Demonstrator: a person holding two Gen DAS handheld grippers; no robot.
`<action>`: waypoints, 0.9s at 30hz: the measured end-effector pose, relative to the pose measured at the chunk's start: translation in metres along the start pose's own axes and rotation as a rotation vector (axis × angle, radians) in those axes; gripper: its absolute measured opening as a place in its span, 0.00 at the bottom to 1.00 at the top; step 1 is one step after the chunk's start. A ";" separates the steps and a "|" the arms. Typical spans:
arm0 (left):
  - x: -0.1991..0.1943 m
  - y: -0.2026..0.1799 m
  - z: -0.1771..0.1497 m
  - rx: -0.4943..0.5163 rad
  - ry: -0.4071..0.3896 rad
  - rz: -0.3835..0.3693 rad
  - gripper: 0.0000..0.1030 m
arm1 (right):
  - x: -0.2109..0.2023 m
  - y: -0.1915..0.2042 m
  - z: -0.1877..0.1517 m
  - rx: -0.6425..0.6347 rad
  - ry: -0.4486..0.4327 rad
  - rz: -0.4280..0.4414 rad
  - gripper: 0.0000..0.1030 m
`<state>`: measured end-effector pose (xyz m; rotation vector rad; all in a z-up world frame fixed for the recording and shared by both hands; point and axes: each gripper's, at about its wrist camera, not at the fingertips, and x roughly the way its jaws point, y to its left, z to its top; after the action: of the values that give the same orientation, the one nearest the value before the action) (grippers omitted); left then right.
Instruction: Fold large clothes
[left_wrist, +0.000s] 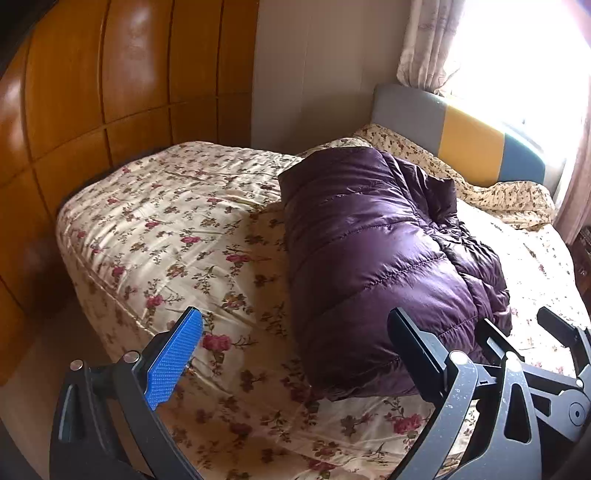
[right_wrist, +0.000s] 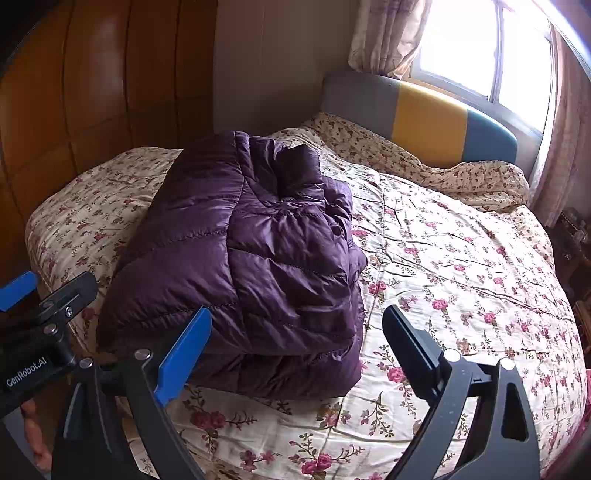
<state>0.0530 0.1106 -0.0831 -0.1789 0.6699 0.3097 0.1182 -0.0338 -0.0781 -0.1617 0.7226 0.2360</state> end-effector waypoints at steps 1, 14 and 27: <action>0.000 0.000 -0.001 0.000 0.000 0.008 0.97 | 0.000 -0.001 0.000 0.004 -0.001 0.001 0.92; 0.003 0.002 -0.004 -0.009 0.021 0.022 0.97 | 0.001 -0.006 -0.004 -0.001 -0.002 -0.022 0.93; -0.010 -0.006 -0.003 0.001 -0.007 -0.007 0.97 | -0.004 -0.017 -0.010 0.024 -0.003 -0.038 0.96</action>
<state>0.0463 0.1020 -0.0788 -0.1786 0.6620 0.3030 0.1133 -0.0533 -0.0817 -0.1525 0.7184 0.1910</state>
